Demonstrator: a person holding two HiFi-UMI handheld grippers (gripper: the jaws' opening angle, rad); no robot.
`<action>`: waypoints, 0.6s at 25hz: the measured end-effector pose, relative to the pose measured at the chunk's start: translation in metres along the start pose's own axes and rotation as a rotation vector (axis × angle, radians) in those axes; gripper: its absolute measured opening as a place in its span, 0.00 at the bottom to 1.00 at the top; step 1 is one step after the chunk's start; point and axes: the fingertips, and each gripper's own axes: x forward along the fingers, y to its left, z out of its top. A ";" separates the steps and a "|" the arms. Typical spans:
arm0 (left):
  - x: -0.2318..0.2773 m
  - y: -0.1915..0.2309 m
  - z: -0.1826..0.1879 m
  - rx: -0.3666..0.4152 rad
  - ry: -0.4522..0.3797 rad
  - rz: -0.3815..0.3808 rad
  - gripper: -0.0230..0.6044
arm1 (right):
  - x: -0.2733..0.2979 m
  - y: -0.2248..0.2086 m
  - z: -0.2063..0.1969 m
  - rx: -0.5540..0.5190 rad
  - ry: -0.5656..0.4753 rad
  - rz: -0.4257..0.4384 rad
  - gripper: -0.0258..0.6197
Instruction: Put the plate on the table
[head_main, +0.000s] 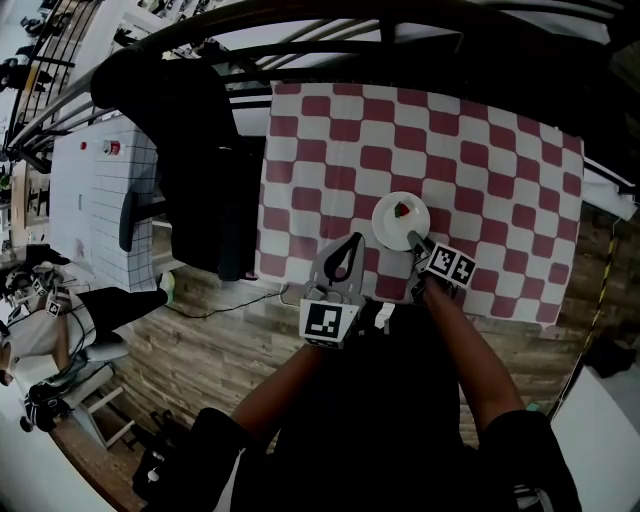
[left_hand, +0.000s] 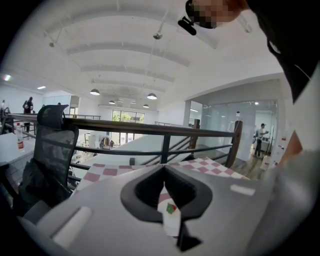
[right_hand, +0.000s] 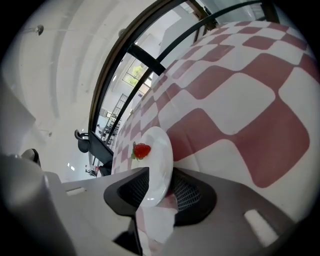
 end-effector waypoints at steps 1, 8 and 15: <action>-0.001 0.001 -0.002 -0.003 0.004 -0.007 0.05 | -0.003 -0.002 -0.002 -0.014 0.001 -0.016 0.26; -0.006 0.007 -0.003 -0.004 0.000 -0.030 0.05 | -0.017 -0.011 -0.004 -0.021 -0.024 -0.053 0.30; -0.010 -0.004 -0.008 -0.015 0.010 -0.083 0.05 | -0.038 -0.006 -0.005 -0.012 -0.069 -0.031 0.30</action>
